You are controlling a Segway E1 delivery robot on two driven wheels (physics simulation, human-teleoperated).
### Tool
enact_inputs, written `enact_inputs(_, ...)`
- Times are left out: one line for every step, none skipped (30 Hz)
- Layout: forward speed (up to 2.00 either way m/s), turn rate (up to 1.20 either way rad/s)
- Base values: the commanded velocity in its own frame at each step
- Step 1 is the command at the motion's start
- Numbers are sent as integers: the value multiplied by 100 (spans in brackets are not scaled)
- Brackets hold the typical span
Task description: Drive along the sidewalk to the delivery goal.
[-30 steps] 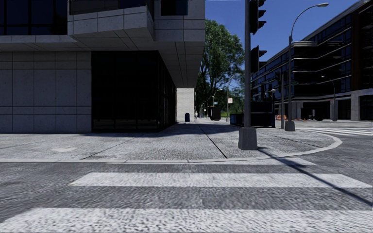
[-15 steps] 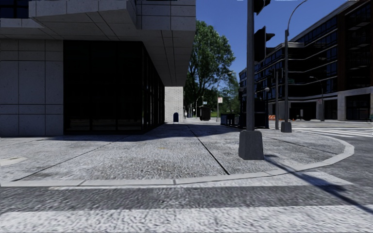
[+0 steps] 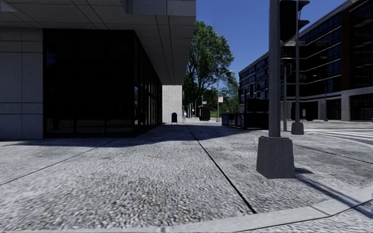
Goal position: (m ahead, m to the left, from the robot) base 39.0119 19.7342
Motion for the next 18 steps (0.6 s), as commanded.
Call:
enact_inputs(200,0)
enact_inputs(200,0)
enact_inputs(200,0)
enact_inputs(200,0)
enact_inputs(200,0)
enact_inputs(200,0)
enact_inputs(199,0)
enact_inputs(187,0)
enact_inputs(187,0)
enact_inputs(180,0)
enact_inputs(175,0)
enact_inputs(167,0)
enact_inputs(167,0)
enact_inputs(163,0)
enact_inputs(161,0)
enact_inputs(161,0)
enact_inputs(159,0)
enact_inputs(159,0)
